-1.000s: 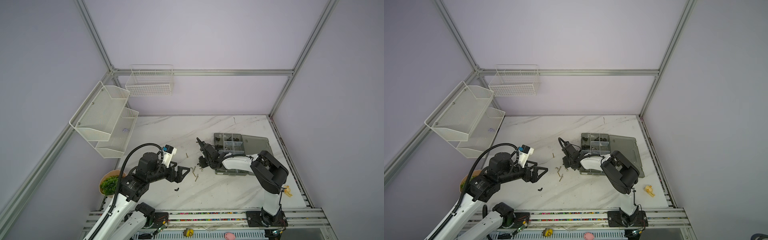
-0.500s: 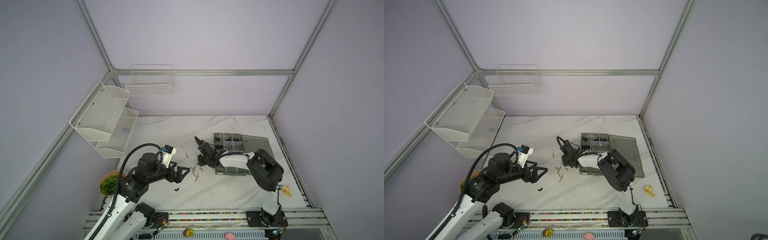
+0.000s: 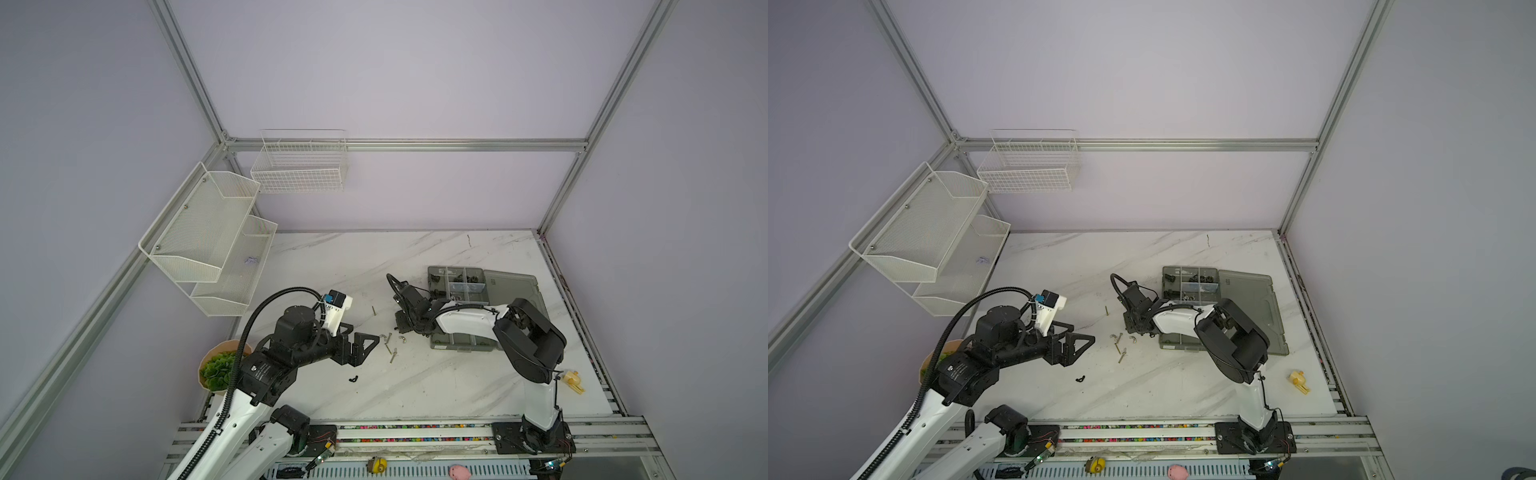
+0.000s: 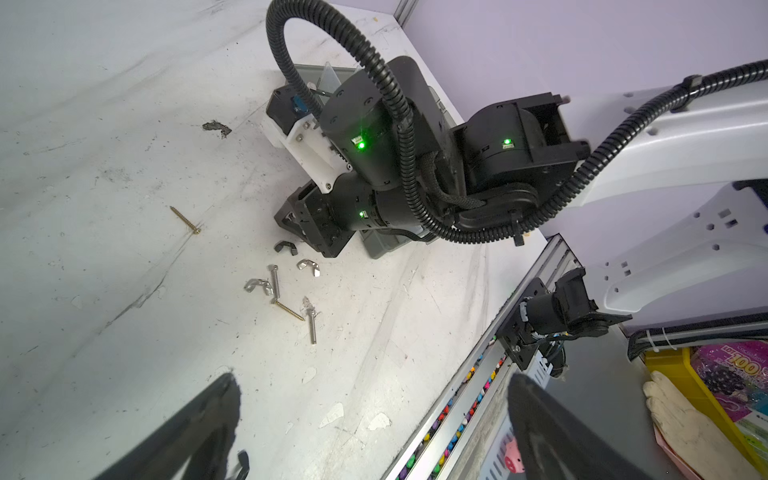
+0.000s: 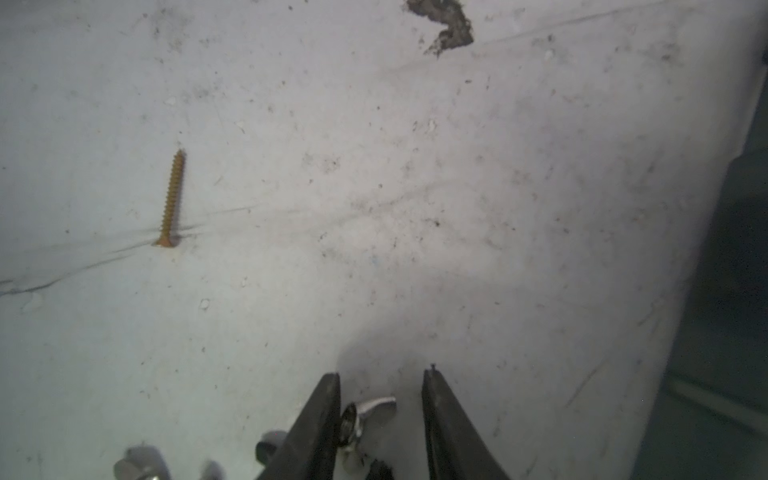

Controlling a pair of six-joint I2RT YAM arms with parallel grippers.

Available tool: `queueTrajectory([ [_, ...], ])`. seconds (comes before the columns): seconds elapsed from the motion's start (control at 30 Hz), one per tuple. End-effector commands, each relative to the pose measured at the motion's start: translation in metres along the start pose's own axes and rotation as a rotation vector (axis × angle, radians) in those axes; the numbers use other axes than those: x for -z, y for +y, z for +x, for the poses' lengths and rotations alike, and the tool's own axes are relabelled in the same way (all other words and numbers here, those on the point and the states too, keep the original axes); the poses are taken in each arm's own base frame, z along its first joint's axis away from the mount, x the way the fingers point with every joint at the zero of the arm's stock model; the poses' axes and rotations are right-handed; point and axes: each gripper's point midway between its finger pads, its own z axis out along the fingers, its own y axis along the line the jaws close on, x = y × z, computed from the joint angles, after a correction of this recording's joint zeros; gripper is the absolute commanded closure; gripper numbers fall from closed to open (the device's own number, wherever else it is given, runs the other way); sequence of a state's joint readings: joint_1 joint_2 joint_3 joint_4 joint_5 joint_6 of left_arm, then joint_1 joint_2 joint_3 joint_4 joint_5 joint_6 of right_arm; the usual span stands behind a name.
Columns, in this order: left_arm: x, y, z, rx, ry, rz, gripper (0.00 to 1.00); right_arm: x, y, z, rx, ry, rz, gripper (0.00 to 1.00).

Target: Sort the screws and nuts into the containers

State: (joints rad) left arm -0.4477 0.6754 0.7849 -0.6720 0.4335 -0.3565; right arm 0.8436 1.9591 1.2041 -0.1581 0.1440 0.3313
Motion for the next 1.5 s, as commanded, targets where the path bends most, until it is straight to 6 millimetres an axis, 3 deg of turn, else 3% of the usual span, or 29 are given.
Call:
queueTrajectory([
  [0.0,-0.003,0.001,0.004,-0.001,-0.001,0.007,0.00,0.002,-0.002,0.006,0.009,0.033,0.035,0.63],
  [0.33,-0.002,0.001,0.004,-0.003,-0.005,0.007,0.00,-0.006,0.009,0.005,0.024,0.044,0.013,0.78],
  [0.5,-0.002,0.001,0.003,-0.003,-0.008,0.005,0.00,-0.012,0.017,0.000,0.025,0.049,-0.006,0.80],
  [0.77,-0.002,0.001,0.003,-0.004,-0.009,0.005,0.00,-0.017,0.030,-0.028,0.063,-0.013,-0.023,0.83],
  [1.1,-0.002,0.001,0.003,-0.005,-0.010,0.003,0.01,0.014,0.021,-0.055,0.065,-0.098,-0.013,0.84],
  [1.33,-0.001,0.000,0.003,-0.006,-0.012,0.006,0.00,0.044,-0.015,-0.073,-0.001,-0.146,-0.049,0.84],
  [1.47,-0.001,0.000,0.003,-0.005,-0.012,0.007,0.00,0.043,-0.002,-0.064,0.049,-0.117,-0.121,0.69],
])
